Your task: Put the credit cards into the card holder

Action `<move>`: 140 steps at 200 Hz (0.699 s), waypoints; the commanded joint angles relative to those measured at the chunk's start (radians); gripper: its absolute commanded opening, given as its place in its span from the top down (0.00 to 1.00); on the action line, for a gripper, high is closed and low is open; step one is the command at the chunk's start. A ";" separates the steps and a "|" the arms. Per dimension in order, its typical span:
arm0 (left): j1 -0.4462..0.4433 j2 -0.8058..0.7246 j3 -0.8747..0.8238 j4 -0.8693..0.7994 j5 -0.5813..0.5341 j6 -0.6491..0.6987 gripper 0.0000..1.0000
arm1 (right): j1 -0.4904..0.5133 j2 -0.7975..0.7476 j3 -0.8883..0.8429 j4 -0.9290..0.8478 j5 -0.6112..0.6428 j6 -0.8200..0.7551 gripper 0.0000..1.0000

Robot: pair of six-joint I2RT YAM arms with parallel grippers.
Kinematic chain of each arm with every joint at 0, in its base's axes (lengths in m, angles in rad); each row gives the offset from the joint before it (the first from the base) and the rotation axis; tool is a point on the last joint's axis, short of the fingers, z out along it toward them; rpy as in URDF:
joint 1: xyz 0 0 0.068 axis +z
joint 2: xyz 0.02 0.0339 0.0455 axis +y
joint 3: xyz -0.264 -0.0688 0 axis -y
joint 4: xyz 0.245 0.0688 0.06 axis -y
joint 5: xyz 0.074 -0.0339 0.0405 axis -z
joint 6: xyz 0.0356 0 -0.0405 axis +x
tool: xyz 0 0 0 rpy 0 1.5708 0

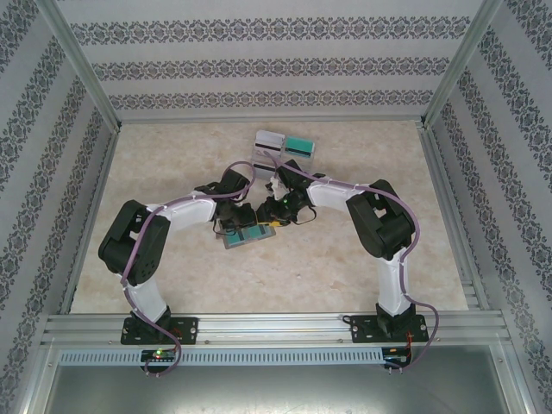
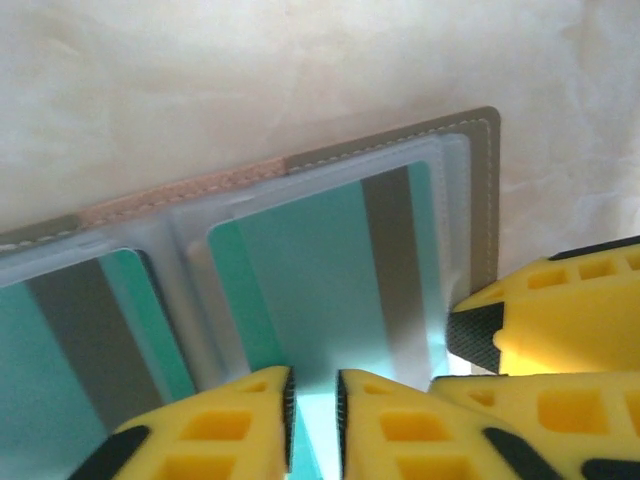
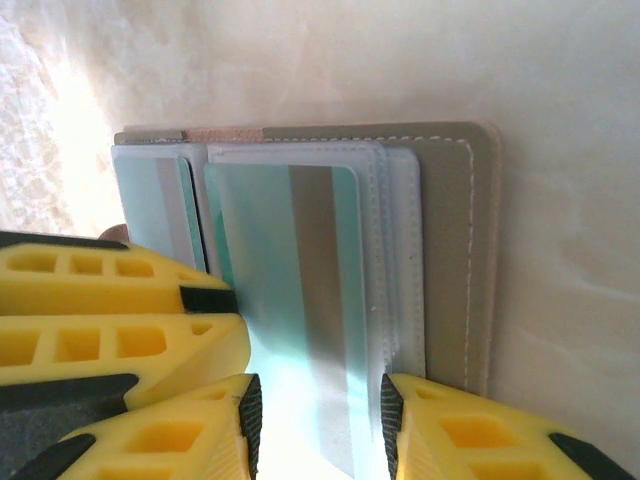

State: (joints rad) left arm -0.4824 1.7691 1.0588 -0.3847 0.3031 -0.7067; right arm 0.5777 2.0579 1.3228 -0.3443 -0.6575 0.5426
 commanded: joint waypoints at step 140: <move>0.008 0.031 0.093 -0.159 -0.121 0.045 1.00 | -0.006 -0.051 0.001 -0.017 -0.011 -0.020 0.60</move>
State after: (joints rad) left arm -0.4824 1.7771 1.1229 -0.4873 0.2226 -0.6598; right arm 0.5781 2.0521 1.3174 -0.3370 -0.6628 0.5392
